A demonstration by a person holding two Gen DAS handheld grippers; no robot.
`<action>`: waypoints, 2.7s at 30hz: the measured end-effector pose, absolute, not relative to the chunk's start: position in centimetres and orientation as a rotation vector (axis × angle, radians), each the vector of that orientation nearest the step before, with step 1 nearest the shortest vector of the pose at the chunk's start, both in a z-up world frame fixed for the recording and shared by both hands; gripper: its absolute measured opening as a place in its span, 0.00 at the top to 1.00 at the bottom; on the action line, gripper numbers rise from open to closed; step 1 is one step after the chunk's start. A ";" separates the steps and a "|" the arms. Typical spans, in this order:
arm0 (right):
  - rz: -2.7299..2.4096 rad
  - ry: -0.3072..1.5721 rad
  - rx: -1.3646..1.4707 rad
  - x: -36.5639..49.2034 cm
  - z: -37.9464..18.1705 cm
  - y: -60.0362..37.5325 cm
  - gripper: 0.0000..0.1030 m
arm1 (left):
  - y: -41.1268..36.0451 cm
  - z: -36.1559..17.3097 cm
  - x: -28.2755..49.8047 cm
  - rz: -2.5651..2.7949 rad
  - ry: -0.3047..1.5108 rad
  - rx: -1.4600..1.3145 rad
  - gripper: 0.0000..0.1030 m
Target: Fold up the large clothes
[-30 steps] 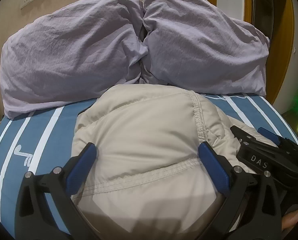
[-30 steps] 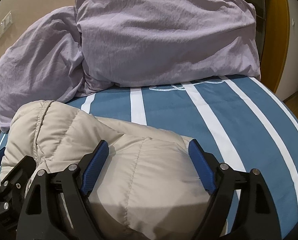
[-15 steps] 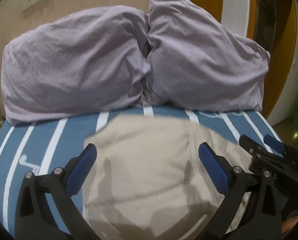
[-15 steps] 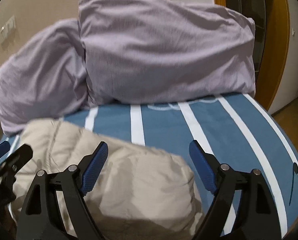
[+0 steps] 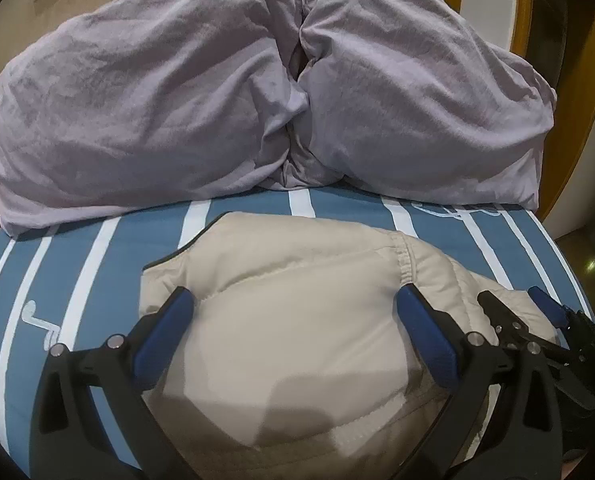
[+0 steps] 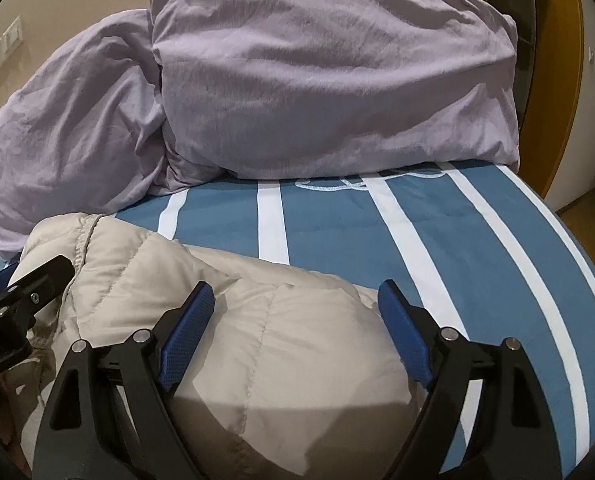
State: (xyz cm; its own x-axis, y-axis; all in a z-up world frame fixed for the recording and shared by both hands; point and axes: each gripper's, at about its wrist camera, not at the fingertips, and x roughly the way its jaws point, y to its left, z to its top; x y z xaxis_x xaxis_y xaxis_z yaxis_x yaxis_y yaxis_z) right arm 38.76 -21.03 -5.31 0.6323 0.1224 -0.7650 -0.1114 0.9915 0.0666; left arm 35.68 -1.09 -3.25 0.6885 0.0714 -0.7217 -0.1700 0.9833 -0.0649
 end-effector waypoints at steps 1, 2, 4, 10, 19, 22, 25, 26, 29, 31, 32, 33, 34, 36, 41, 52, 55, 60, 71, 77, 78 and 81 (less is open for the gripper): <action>0.132 0.877 0.014 38.8 -5.5 -21.0 0.17 | -1.1 -3.4 35.7 0.135 0.802 -0.131 0.02; 0.130 0.878 0.013 38.8 -5.6 -21.0 0.17 | -1.1 -3.6 35.8 0.137 0.801 -0.129 0.02; 0.130 0.880 0.011 38.9 -5.8 -21.1 0.17 | -1.2 -3.7 35.9 0.139 0.800 -0.127 0.02; 0.122 0.890 0.002 39.1 -6.3 -20.9 0.15 | -1.2 -4.4 36.0 0.141 0.799 -0.130 0.02; 0.115 0.911 0.007 39.5 -6.9 -21.0 0.13 | -1.2 -5.2 36.3 0.139 0.802 -0.135 0.02; 0.112 0.914 0.004 39.5 -6.9 -20.9 0.13 | -1.1 -5.4 36.4 0.137 0.804 -0.139 0.02; 0.108 0.917 0.003 39.6 -7.0 -20.9 0.13 | -1.0 -5.6 36.5 0.132 0.810 -0.146 0.02; 0.108 0.918 0.003 39.6 -7.0 -20.9 0.13 | -1.0 -5.6 36.5 0.129 0.812 -0.150 0.02; 0.106 0.921 0.000 39.7 -7.1 -20.9 0.13 | -0.7 -5.9 36.6 0.120 0.818 -0.165 0.02; 0.104 0.923 -0.001 39.7 -7.1 -20.8 0.13 | -0.7 -6.0 36.7 0.115 0.821 -0.171 0.02; 0.104 0.923 -0.002 39.7 -7.1 -20.9 0.13 | -0.7 -6.0 36.7 0.113 0.823 -0.175 0.02; 0.103 0.924 -0.002 39.7 -7.2 -20.9 0.12 | -0.6 -6.1 36.8 0.111 0.825 -0.177 0.02; 0.103 0.925 -0.001 39.7 -7.2 -20.9 0.12 | -0.6 -6.1 36.8 0.111 0.826 -0.179 0.02; 0.100 0.928 -0.002 39.8 -7.3 -20.9 0.12 | -0.6 -6.1 36.9 0.110 0.829 -0.183 0.02; 0.097 0.942 -0.005 40.2 -7.5 -20.9 0.11 | -0.5 -5.9 37.0 0.116 0.839 -0.182 0.02; 0.099 0.995 0.027 38.8 -4.8 -22.4 0.05 | 1.5 -2.7 31.9 0.116 0.823 -0.226 0.02; 0.125 0.985 0.036 37.7 -3.7 -23.0 0.05 | 2.8 -2.3 29.8 0.124 0.831 -0.251 0.02; 0.170 0.982 0.064 35.7 -2.2 -24.0 0.05 | 4.3 -1.9 26.3 0.149 0.834 -0.285 0.02; 0.240 1.073 0.157 33.0 -2.1 -26.2 0.04 | 4.4 -2.0 22.1 0.149 0.854 -0.317 0.02; 0.288 1.183 0.263 33.3 -3.5 -27.6 0.03 | 4.2 -2.4 21.9 0.125 0.878 -0.339 0.02; 0.294 1.197 0.282 33.4 -3.7 -27.8 0.03 | 4.2 -2.4 22.0 0.121 0.883 -0.337 0.02; 0.312 1.237 0.325 34.0 -4.4 -28.3 0.01 | 4.1 -2.6 22.4 0.112 0.896 -0.333 0.02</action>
